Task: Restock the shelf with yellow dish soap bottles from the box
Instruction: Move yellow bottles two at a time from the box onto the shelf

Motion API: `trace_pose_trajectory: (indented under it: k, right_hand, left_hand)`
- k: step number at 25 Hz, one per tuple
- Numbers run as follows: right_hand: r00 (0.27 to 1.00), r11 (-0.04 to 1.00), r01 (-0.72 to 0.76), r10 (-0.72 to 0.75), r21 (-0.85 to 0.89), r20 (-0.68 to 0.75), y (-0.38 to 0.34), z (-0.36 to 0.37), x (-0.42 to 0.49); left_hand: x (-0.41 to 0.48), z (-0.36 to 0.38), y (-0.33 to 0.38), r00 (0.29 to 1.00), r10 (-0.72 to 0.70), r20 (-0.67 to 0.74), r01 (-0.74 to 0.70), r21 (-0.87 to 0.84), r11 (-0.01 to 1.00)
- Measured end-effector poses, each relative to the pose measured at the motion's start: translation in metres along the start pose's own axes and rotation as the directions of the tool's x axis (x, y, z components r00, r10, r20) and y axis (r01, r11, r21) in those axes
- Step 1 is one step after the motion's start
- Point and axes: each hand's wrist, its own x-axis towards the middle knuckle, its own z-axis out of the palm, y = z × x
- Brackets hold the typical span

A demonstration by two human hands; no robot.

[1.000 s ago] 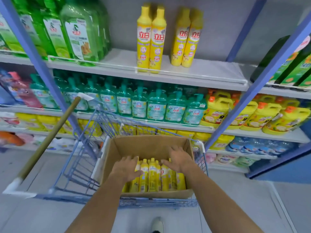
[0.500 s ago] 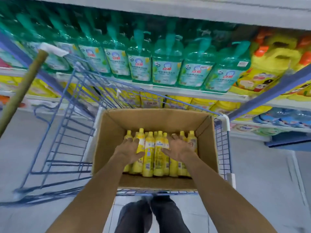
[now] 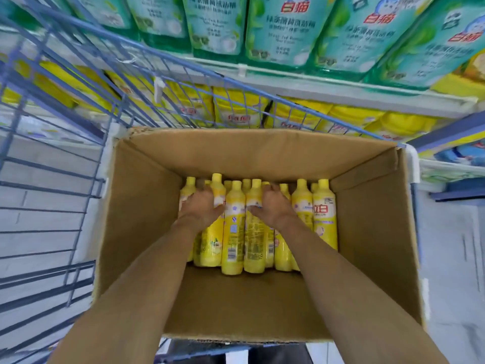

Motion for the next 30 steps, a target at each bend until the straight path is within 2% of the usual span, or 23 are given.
trace_pose_trajectory:
  k: [3, 8, 11, 15, 17, 23, 26, 30]
  right_hand:
    - [1.000, 0.991, -0.027, 0.026, 0.131, 0.011, 0.005, 0.003, 0.014]
    - [0.987, 0.888, -0.162, 0.152, 0.431, 0.058, 0.013, 0.008, -0.006]
    - [0.984, 0.817, -0.176, 0.152, 0.548, 0.090, 0.021, 0.028, -0.006]
    - [0.968, 0.703, -0.251, 0.177, 0.666, 0.179, 0.029, 0.050, -0.028]
    - [0.967, 0.680, -0.252, 0.146, 0.688, 0.210, 0.026, 0.055, -0.040]
    - [0.989, 0.694, -0.140, 0.137, 0.707, 0.062, 0.009, 0.037, -0.064]
    - [0.992, 0.666, -0.045, 0.118, 0.745, -0.046, -0.004, -0.008, -0.107]
    - [0.986, 0.655, 0.090, 0.048, 0.751, -0.161, -0.027, -0.082, -0.162]
  left_hand:
    - [0.004, 0.013, 0.008, 0.994, -0.067, -0.090, 0.057, -0.108, 0.992]
    - [-0.002, 0.018, -0.012, 0.969, -0.235, 0.080, 0.248, -0.304, 0.920]
    - [-0.005, 0.027, -0.026, 0.957, -0.237, 0.169, 0.290, -0.475, 0.831]
    - [-0.024, 0.036, -0.035, 0.948, -0.225, 0.223, 0.315, -0.571, 0.758]
    - [-0.038, 0.040, -0.037, 0.941, -0.230, 0.249, 0.337, -0.612, 0.715]
    - [-0.063, 0.035, -0.028, 0.958, -0.236, 0.164, 0.283, -0.692, 0.664]
    - [-0.103, -0.005, 0.000, 0.973, -0.206, 0.101, 0.212, -0.741, 0.637]
    - [-0.152, -0.078, 0.034, 0.997, -0.080, 0.011, 0.061, -0.747, 0.662]
